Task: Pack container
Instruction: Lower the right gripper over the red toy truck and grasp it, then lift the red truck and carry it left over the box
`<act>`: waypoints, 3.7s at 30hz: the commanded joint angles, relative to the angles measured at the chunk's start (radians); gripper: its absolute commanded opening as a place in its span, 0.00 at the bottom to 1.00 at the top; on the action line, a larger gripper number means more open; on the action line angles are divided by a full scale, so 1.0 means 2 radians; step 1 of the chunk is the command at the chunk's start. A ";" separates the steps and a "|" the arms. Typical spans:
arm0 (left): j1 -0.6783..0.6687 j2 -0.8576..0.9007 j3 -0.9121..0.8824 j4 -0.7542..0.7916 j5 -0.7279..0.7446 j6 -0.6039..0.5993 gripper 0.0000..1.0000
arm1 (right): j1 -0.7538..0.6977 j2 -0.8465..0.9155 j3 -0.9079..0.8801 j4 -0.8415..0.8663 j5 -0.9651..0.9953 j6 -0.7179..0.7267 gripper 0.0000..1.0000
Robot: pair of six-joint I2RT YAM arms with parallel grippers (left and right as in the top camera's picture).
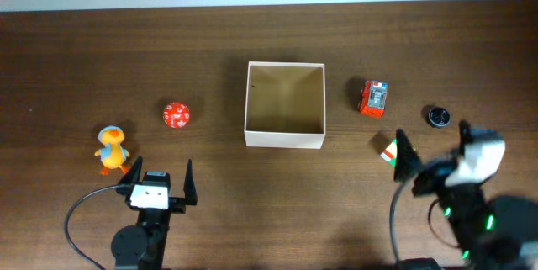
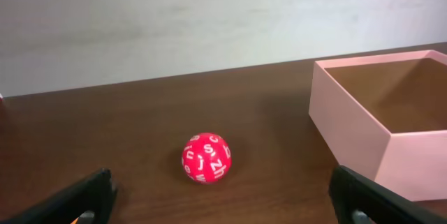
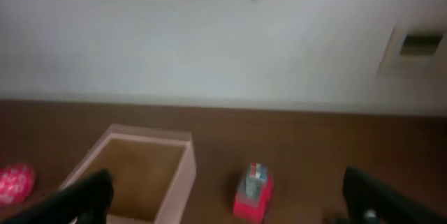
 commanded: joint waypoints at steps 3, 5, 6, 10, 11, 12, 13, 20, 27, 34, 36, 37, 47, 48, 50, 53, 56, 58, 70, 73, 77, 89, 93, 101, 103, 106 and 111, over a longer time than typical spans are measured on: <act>-0.001 -0.005 -0.003 0.000 0.000 0.010 0.99 | -0.003 0.207 0.217 -0.156 -0.045 0.003 0.99; -0.001 -0.005 -0.003 0.000 0.000 0.010 0.99 | -0.003 0.273 0.287 -0.204 -0.065 0.007 0.99; -0.001 -0.005 -0.003 0.000 0.000 0.010 0.99 | -0.003 0.300 0.314 -0.216 -0.079 0.007 0.99; -0.001 -0.005 -0.003 0.000 0.000 0.010 0.99 | -0.003 0.397 0.377 -0.241 -0.122 0.005 0.99; -0.001 -0.005 -0.003 0.000 0.000 0.010 0.99 | -0.003 0.414 0.380 -0.234 -0.121 -0.002 0.99; -0.001 -0.005 -0.003 0.000 0.000 0.010 0.99 | -0.004 0.439 0.380 -0.223 -0.112 0.002 0.93; -0.001 -0.005 -0.003 0.000 0.000 0.010 0.99 | -0.006 0.455 0.380 -0.218 -0.107 0.012 0.90; -0.001 -0.005 -0.003 0.000 0.000 0.010 0.99 | -0.010 0.574 0.380 -0.191 0.004 0.122 0.90; -0.001 -0.005 -0.003 0.000 0.000 0.010 0.99 | -0.010 0.677 0.380 -0.172 0.046 0.175 0.97; -0.001 -0.005 -0.003 0.000 0.000 0.010 0.99 | -0.010 0.719 0.379 -0.163 0.075 0.223 0.97; -0.001 -0.005 -0.003 0.000 0.000 0.010 0.99 | -0.010 0.723 0.379 -0.165 0.089 0.241 0.97; -0.001 -0.005 -0.003 0.000 0.000 0.010 0.99 | -0.010 0.726 0.378 -0.165 0.094 0.247 0.97; -0.001 -0.005 -0.003 0.000 0.000 0.010 0.99 | -0.010 0.759 0.364 -0.159 0.092 0.250 0.98; -0.001 -0.005 -0.003 0.000 0.000 0.010 0.99 | -0.010 0.764 0.362 -0.157 0.088 0.240 0.99; -0.001 -0.005 -0.003 0.000 0.000 0.010 0.99 | -0.010 0.773 0.362 -0.154 0.073 0.216 1.00; -0.001 -0.005 -0.003 0.000 0.000 0.010 0.99 | -0.010 0.788 0.362 -0.155 0.067 0.197 0.99; -0.001 -0.005 -0.003 0.000 0.000 0.010 0.99 | -0.010 0.802 0.362 -0.154 0.067 0.187 0.99; -0.001 -0.005 -0.003 0.000 0.000 0.010 0.99 | -0.010 0.813 0.362 -0.154 0.067 0.174 0.99; -0.001 -0.005 -0.003 0.000 0.000 0.010 0.99 | -0.010 0.850 0.362 -0.146 0.067 0.143 0.73; -0.001 -0.005 -0.003 0.000 0.000 0.010 0.99 | -0.010 0.850 0.362 -0.143 0.067 0.143 0.62; -0.001 -0.004 -0.003 0.000 0.000 0.010 0.99 | -0.010 0.850 0.362 -0.142 0.067 0.134 0.56; -0.001 -0.004 -0.003 0.000 0.000 0.010 0.99 | -0.015 0.848 0.382 -0.152 0.069 0.118 0.56; -0.001 -0.004 -0.003 0.000 0.000 0.010 0.99 | -0.018 0.846 0.420 -0.185 0.069 0.114 0.56; -0.001 -0.004 -0.003 0.000 0.000 0.010 0.99 | -0.019 0.843 0.547 -0.284 0.053 0.076 0.56; -0.001 -0.004 -0.003 0.000 0.000 0.010 0.99 | -0.019 0.843 0.596 -0.319 0.001 0.041 0.56; -0.001 -0.004 -0.003 0.000 0.000 0.010 0.99 | -0.019 0.843 0.648 -0.353 -0.078 0.001 0.56; -0.001 -0.004 -0.003 0.000 0.000 0.010 0.99 | -0.019 0.841 0.725 -0.404 -0.261 -0.062 0.57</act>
